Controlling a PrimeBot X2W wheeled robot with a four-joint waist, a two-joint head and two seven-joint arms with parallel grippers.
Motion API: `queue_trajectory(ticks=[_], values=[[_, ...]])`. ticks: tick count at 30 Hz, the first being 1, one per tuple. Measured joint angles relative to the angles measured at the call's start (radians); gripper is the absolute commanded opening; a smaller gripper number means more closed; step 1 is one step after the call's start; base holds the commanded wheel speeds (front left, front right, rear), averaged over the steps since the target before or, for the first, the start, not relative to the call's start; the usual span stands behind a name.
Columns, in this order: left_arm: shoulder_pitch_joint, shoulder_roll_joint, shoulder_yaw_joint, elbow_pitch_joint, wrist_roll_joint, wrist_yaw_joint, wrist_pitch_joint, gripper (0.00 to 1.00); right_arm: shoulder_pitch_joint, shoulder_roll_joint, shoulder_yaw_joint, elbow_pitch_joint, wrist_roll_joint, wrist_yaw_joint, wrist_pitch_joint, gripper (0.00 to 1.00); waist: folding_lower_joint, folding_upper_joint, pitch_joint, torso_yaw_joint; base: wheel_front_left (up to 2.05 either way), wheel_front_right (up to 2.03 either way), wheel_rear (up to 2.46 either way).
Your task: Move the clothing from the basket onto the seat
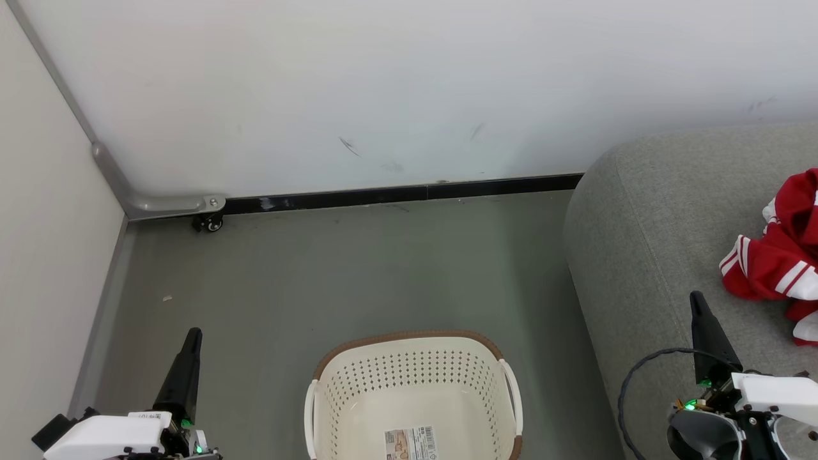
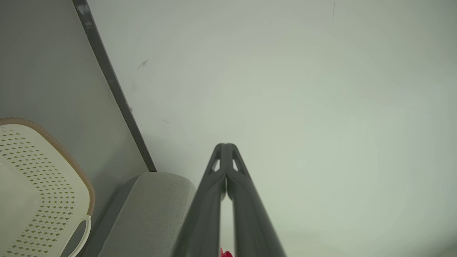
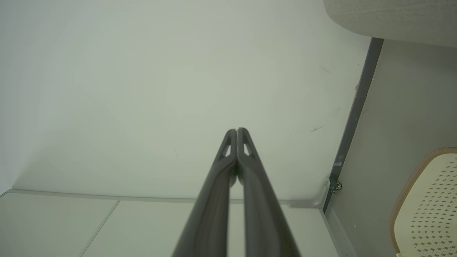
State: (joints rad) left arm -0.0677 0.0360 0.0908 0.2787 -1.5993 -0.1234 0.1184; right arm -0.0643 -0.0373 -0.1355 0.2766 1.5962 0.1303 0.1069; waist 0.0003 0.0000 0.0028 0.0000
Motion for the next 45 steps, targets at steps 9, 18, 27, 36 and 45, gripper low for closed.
queue_trajectory(ticks=[9, 18, 27, 36, 45], values=[[0.000, 0.000, 0.000, 0.000, 0.000, 0.000, 0.000, 0.00, 0.000, 0.000, 0.000, 0.000, 0.000, 0.000, 0.000, 0.00, 0.0000, 0.0000, 0.000, 0.000, 0.00, 0.00, 0.00], [0.000, 0.000, 0.000, -0.001, 0.000, 0.000, 0.000, 0.00, 0.000, 0.000, 0.000, 0.000, 0.000, 0.000, 0.000, 0.00, 0.0000, 0.0000, 0.000, 0.000, 0.00, 0.00, 0.00], [0.000, 0.000, -0.001, -0.001, 0.000, 0.000, 0.000, 0.00, 0.000, 0.000, 0.000, 0.000, 0.000, 0.000, 0.000, 0.00, 0.0000, 0.0000, 0.000, 0.000, 0.00, 0.00, 0.00], [0.000, 0.000, -0.002, -0.001, 0.000, 0.000, -0.001, 0.00, 0.000, 0.000, 0.000, 0.000, 0.000, 0.000, 0.000, 0.00, -0.0001, 0.0000, 0.000, 0.000, 0.00, 0.00, 0.00], [0.000, 0.000, -0.002, -0.001, 0.000, 0.000, -0.001, 0.00, 0.000, 0.000, 0.000, 0.000, 0.000, 0.000, 0.000, 0.00, -0.0001, 0.0000, 0.000, 0.000, 0.00, 0.00, 0.00]])
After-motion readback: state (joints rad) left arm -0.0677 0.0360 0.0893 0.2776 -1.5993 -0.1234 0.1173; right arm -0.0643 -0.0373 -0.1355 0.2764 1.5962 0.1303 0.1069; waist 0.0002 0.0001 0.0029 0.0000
